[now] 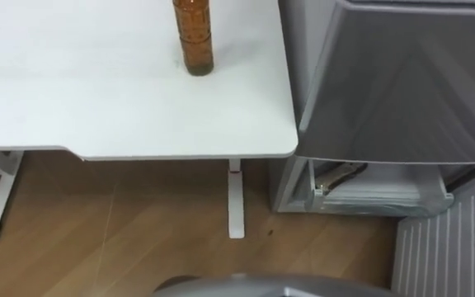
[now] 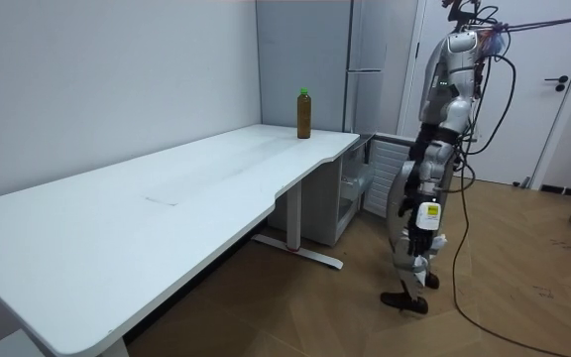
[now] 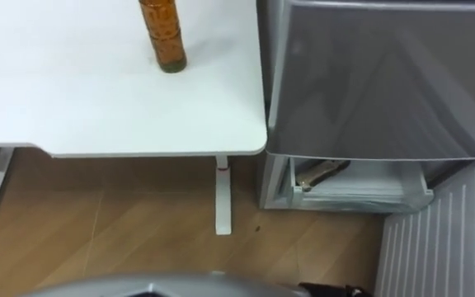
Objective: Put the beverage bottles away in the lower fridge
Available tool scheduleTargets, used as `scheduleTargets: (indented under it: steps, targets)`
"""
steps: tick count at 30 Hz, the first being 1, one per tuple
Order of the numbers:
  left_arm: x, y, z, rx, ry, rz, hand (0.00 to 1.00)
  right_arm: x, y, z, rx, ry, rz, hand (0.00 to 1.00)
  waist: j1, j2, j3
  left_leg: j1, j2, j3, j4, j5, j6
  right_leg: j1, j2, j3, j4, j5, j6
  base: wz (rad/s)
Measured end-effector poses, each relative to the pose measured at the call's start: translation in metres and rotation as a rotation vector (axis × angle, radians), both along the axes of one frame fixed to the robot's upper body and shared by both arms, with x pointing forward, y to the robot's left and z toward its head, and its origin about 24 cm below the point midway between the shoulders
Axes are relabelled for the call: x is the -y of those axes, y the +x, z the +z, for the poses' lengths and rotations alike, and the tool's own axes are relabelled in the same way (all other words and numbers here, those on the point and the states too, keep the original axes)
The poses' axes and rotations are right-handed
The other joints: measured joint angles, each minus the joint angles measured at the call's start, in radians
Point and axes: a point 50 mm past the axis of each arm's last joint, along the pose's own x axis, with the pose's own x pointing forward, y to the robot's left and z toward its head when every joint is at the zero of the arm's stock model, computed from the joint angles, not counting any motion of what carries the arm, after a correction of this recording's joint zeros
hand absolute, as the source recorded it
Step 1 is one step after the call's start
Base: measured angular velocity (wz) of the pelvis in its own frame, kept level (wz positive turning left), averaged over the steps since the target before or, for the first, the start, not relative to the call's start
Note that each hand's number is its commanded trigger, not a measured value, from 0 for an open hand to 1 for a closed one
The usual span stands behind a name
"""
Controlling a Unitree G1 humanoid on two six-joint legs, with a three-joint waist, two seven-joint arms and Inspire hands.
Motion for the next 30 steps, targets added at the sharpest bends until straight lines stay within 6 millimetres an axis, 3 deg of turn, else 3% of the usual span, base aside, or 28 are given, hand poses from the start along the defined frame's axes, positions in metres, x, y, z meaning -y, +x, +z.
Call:
scheduleTargets:
  steps: [2, 5, 9, 14, 21, 24, 25, 30]
  targets:
    - [-0.016, 0.009, 0.008, 0.074, 0.102, 0.182, 0.0, 0.002, -0.008, 0.001, -0.009, -0.009, 0.001, 0.0, 0.007, 0.002, 0.0012, 0.017, -0.007, -0.012, -0.01, 0.004, 0.0, 0.016, -0.002, -0.007, 0.0, 0.0, 0.0, 0.11]
    - [-0.038, 0.033, 0.026, 0.193, 0.239, 0.299, 0.0, 0.005, -0.015, 0.002, -0.006, -0.021, -0.009, 0.0, 0.038, 0.004, 0.0006, 0.019, -0.012, -0.013, -0.021, 0.011, 0.002, 0.013, -0.005, -0.002, -0.008, 0.0, 0.0, -0.04]
    - [-0.053, 0.052, 0.044, 0.267, 0.4, 0.338, 0.0, 0.008, -0.012, 0.003, 0.015, -0.044, 0.01, 0.0, 0.044, 0.015, -0.0004, 0.015, -0.013, -0.019, -0.022, 0.012, 0.004, 0.012, -0.006, -0.006, -0.011, 0.0, 0.0, 0.0]
    - [-0.067, 0.088, 0.082, 0.427, 0.606, 0.312, 0.0, 0.01, -0.008, 0.004, 0.039, -0.075, 0.084, 0.0, 0.045, 0.024, -0.008, 0.011, -0.015, -0.027, -0.021, 0.013, 0.003, 0.012, -0.004, -0.014, -0.011, 0.0, 0.0, 0.05]
    - [-0.059, 0.138, 0.138, 0.689, 0.836, 0.133, 0.0, 0.005, 0.005, 0.005, 0.131, -0.089, 0.101, 0.0, 0.031, 0.027, -0.0101, 0.018, -0.022, -0.051, -0.024, 0.013, 0.003, 0.02, -0.003, -0.013, -0.014, 0.0, 0.0, -0.01]
    - [-0.058, 0.147, 0.153, 0.757, 0.893, 0.096, 0.0, 0.003, 0.003, 0.005, 0.142, -0.091, 0.101, 0.0, 0.016, 0.025, -0.0098, 0.028, -0.024, -0.06, -0.026, 0.013, 0.003, 0.029, -0.003, -0.014, -0.012, 0.0, 0.0, 0.03]
    - [-0.057, 0.152, 0.159, 0.792, 0.915, 0.082, 0.0, 0.003, 0.002, 0.005, 0.145, -0.093, 0.102, 0.0, 0.012, 0.023, -0.0063, 0.026, -0.027, -0.07, -0.026, 0.013, 0.003, 0.027, -0.003, -0.014, -0.013, 0.0, 0.0, 0.0]
    - [-0.053, 0.167, 0.186, 0.942, 0.945, 0.036, 0.0, 0.004, -0.003, 0.005, 0.132, -0.086, 0.1, 0.0, -0.005, 0.027, -0.0081, 0.008, -0.032, -0.094, -0.021, 0.013, 0.005, 0.012, -0.002, -0.014, -0.013, 0.0, 0.0, -0.02]
